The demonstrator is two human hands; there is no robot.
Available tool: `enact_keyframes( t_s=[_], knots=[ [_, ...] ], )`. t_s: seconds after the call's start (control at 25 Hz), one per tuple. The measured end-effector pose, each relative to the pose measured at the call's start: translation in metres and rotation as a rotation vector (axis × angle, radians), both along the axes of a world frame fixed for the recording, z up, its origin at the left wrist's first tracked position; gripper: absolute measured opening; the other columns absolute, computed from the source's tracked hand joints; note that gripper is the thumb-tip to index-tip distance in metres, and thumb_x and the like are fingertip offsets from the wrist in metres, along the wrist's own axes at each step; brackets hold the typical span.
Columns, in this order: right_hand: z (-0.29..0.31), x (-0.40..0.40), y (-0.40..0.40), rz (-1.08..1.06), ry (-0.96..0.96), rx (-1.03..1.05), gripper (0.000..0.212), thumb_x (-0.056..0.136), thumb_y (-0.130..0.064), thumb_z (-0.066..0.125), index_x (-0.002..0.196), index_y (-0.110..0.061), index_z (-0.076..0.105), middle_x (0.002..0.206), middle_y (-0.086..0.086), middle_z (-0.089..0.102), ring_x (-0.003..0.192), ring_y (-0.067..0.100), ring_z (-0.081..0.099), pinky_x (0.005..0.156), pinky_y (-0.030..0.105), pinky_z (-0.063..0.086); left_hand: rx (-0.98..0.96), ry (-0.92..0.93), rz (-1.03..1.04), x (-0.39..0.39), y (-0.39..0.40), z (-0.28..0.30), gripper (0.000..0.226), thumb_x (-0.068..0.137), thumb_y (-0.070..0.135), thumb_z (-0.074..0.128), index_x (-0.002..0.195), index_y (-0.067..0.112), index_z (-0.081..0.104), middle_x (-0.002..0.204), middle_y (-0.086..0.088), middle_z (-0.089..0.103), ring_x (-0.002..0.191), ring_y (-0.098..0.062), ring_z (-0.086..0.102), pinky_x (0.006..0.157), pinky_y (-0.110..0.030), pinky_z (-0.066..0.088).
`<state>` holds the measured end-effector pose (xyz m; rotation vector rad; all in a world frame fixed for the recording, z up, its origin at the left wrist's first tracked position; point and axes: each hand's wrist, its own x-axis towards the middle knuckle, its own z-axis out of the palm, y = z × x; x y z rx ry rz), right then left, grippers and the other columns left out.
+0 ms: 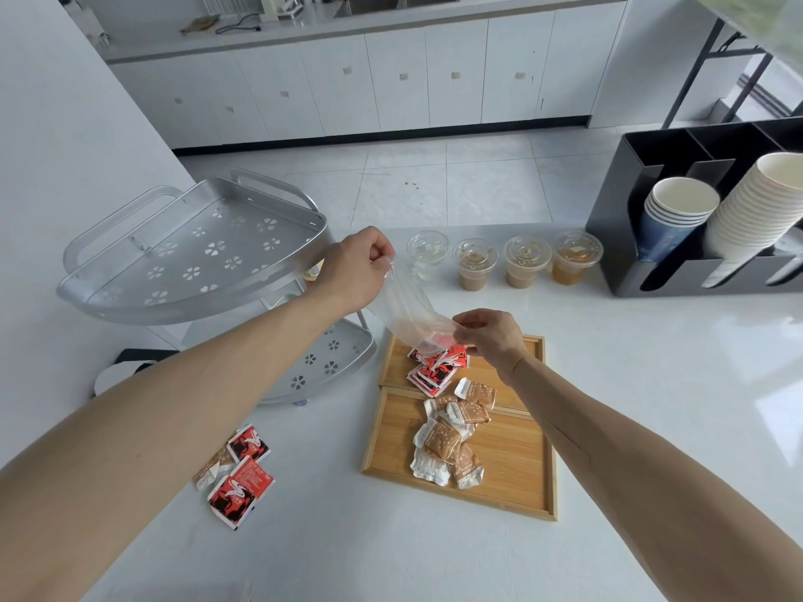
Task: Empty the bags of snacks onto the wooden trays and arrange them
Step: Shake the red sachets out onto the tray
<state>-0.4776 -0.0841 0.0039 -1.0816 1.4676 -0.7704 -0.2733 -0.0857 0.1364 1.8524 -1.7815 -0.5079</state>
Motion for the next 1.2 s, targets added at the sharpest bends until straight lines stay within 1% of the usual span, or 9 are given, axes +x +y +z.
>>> enact_keyframes(
  t_s=[0.08, 0.28, 0.44, 0.64, 0.72, 0.84, 0.92, 1.08, 1.2],
  knots=[
    [0.006, -0.005, 0.005, -0.013, 0.027, -0.024, 0.021, 0.084, -0.003, 0.071, 0.105, -0.006, 0.074, 0.087, 0.005, 0.072, 0.081, 0.022, 0.067, 0.071, 0.03, 0.059, 0.018, 0.038, 0.028, 0.003, 0.011, -0.002, 0.01, 0.093, 0.012, 0.056, 0.097, 0.019, 0.062, 0.071, 0.015, 0.056, 0.069, -0.011, 0.054, 0.062, -0.024, 0.038],
    [0.029, -0.023, 0.025, -0.049, 0.089, -0.089, 0.009, 0.087, -0.021, 0.073, 0.092, -0.014, 0.073, 0.083, 0.004, 0.069, 0.078, 0.019, 0.06, 0.069, 0.033, 0.054, 0.019, 0.139, 0.067, 0.02, 0.05, -0.01, 0.016, 0.094, 0.02, 0.058, 0.106, 0.016, 0.068, 0.075, 0.008, 0.059, 0.076, -0.014, 0.055, 0.067, -0.025, 0.04],
    [0.052, -0.023, 0.051, 0.0, 0.128, -0.117, 0.014, 0.087, -0.022, 0.072, 0.098, -0.012, 0.073, 0.099, 0.006, 0.073, 0.091, 0.02, 0.064, 0.079, 0.036, 0.052, 0.045, 0.307, 0.179, 0.037, 0.084, -0.021, 0.01, 0.092, 0.024, 0.064, 0.096, 0.016, 0.069, 0.081, 0.006, 0.063, 0.079, -0.014, 0.057, 0.073, -0.025, 0.041],
    [0.072, 0.0, 0.092, 0.073, 0.046, -0.135, 0.011, 0.091, -0.015, 0.067, 0.095, -0.005, 0.066, 0.082, 0.007, 0.072, 0.078, 0.022, 0.063, 0.061, 0.026, 0.048, 0.139, 0.467, 0.251, 0.07, 0.132, -0.038, 0.016, 0.095, 0.027, 0.059, 0.094, 0.013, 0.066, 0.084, 0.002, 0.064, 0.078, -0.018, 0.056, 0.082, -0.044, 0.053],
    [0.073, 0.018, 0.107, 0.118, 0.037, -0.124, 0.011, 0.093, -0.014, 0.065, 0.096, -0.003, 0.064, 0.079, 0.006, 0.069, 0.077, 0.024, 0.064, 0.063, 0.03, 0.052, 0.176, 0.515, 0.272, 0.087, 0.153, -0.046, 0.016, 0.098, 0.027, 0.054, 0.093, 0.014, 0.062, 0.089, -0.003, 0.07, 0.072, -0.018, 0.061, 0.075, -0.043, 0.056],
    [0.065, 0.048, 0.126, 0.193, 0.041, -0.108, 0.016, 0.094, -0.012, 0.063, 0.101, 0.003, 0.061, 0.077, 0.01, 0.068, 0.069, 0.026, 0.065, 0.066, 0.041, 0.051, 0.196, 0.518, 0.329, 0.114, 0.185, -0.059, 0.014, 0.1, 0.026, 0.051, 0.094, 0.017, 0.058, 0.083, 0.0, 0.074, 0.061, -0.009, 0.067, 0.061, -0.029, 0.053],
    [0.056, 0.072, 0.138, 0.242, 0.041, -0.078, 0.018, 0.095, -0.012, 0.062, 0.102, 0.004, 0.059, 0.076, 0.01, 0.067, 0.062, 0.024, 0.065, 0.061, 0.037, 0.048, 0.168, 0.457, 0.361, 0.137, 0.208, -0.067, 0.013, 0.099, 0.025, 0.053, 0.094, 0.015, 0.06, 0.075, 0.003, 0.072, 0.053, -0.002, 0.062, 0.055, -0.018, 0.048],
    [0.037, 0.118, 0.164, 0.323, -0.024, 0.03, 0.009, 0.092, -0.009, 0.065, 0.094, -0.004, 0.058, 0.071, 0.011, 0.064, 0.058, 0.025, 0.061, 0.058, 0.032, 0.046, 0.15, 0.451, 0.481, 0.18, 0.257, -0.088, 0.013, 0.095, 0.021, 0.06, 0.093, 0.009, 0.064, 0.071, -0.003, 0.066, 0.055, -0.015, 0.055, 0.053, -0.028, 0.044],
    [0.02, 0.148, 0.189, 0.39, -0.032, 0.132, 0.009, 0.089, -0.007, 0.068, 0.088, -0.008, 0.059, 0.069, 0.01, 0.063, 0.054, 0.023, 0.061, 0.056, 0.029, 0.047, 0.202, 0.487, 0.561, 0.207, 0.297, -0.108, 0.014, 0.093, 0.019, 0.064, 0.091, 0.005, 0.064, 0.064, -0.007, 0.064, 0.047, -0.016, 0.051, 0.049, -0.026, 0.041]
  ],
)
